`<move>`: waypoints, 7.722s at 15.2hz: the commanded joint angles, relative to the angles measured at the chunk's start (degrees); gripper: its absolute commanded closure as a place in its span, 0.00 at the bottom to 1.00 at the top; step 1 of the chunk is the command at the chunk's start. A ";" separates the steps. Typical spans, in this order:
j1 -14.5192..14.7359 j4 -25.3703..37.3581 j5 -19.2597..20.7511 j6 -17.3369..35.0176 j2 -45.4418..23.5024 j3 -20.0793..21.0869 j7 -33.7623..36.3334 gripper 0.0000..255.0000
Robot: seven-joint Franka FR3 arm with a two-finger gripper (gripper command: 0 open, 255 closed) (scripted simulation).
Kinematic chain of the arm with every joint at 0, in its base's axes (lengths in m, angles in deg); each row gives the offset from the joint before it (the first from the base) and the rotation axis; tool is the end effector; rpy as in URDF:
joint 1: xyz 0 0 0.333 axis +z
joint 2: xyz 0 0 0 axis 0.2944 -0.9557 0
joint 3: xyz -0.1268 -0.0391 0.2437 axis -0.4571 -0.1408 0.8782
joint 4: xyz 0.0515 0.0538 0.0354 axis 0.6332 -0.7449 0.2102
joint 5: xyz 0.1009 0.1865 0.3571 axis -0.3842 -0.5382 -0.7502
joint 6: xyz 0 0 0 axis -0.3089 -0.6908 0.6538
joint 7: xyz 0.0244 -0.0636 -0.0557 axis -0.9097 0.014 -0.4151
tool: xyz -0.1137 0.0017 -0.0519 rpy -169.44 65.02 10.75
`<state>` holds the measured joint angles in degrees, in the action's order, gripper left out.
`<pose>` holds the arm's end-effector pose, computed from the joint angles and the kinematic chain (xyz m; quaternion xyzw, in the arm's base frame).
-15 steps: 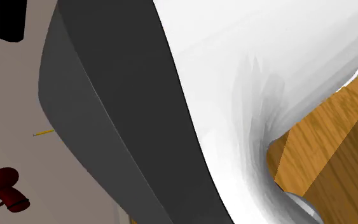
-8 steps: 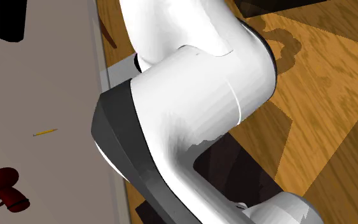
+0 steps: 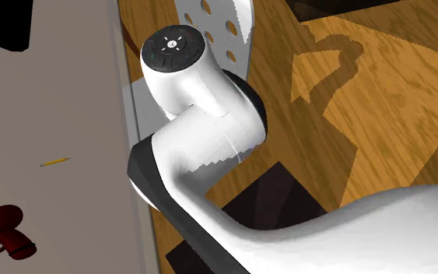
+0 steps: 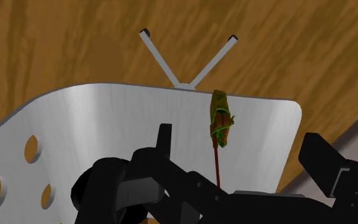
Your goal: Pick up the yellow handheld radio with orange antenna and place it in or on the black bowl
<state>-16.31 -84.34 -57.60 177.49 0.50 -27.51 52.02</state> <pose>0.4309 -0.0078 0.3620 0.9975 0.0113 0.0618 0.0312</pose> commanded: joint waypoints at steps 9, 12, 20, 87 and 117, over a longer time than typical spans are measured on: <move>-0.67 -1.38 3.34 25.88 -21.26 2.46 6.46 0.00; -1.25 0.75 6.79 32.35 -29.03 3.08 10.20 0.00; -0.35 4.54 13.82 40.16 -40.03 1.12 16.58 0.00; -7.41 37.21 -3.54 12.02 -43.52 -1.31 -9.88 1.00; -12.77 63.57 -6.82 8.14 -65.90 -1.50 -17.01 0.00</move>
<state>-29.09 -20.78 -64.42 185.62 -65.40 -29.01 35.01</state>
